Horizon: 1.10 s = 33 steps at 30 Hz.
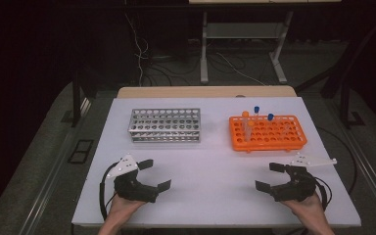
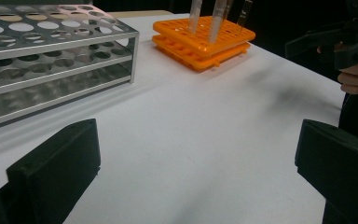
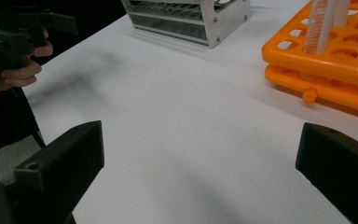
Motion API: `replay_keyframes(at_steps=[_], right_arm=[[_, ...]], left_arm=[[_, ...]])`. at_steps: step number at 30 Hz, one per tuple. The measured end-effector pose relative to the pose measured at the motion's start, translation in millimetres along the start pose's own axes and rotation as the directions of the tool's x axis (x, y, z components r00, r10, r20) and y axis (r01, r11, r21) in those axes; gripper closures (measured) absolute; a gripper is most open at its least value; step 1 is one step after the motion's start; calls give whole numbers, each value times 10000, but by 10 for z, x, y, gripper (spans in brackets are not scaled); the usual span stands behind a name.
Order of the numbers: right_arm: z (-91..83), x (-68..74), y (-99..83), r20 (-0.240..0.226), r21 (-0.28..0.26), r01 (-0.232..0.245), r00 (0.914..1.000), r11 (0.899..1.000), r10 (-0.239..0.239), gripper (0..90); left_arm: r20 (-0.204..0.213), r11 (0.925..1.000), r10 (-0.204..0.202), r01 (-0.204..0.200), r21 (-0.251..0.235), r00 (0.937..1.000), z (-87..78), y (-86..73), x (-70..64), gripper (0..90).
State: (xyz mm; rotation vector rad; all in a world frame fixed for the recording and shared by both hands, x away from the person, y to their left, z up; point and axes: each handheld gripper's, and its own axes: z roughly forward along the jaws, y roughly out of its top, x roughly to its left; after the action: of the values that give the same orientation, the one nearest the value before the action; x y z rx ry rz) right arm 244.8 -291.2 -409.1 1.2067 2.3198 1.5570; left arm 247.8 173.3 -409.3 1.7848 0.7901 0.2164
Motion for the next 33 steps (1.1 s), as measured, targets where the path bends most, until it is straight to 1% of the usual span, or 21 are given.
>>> replay_keyframes(at_steps=[8,14,18,21,29,33], right_arm=[[-14,7,-8,-32,45,-72,10000,10000,72,7],[-40,3,-14,1,63,-179,9998,9998,179,6],[-58,12,-12,36,71,-171,9998,9998,171,7],[-70,15,-10,62,69,-190,9998,9998,189,7],[-110,17,-18,216,326,-316,9993,9990,310,7],[-117,12,-1,303,441,-364,9989,9984,351,7]], left_arm=[[20,10000,17,-17,29,10000,3,0,-3,0],[56,10000,-5,5,64,10000,17,-2,-9,0],[77,9999,48,-49,125,10000,21,-2,-8,0],[70,10000,12,-13,99,10000,20,-2,-8,0],[50,10000,-71,71,34,10000,6,-6,-10,0],[64,9999,-67,66,92,10000,8,-12,-12,0]])
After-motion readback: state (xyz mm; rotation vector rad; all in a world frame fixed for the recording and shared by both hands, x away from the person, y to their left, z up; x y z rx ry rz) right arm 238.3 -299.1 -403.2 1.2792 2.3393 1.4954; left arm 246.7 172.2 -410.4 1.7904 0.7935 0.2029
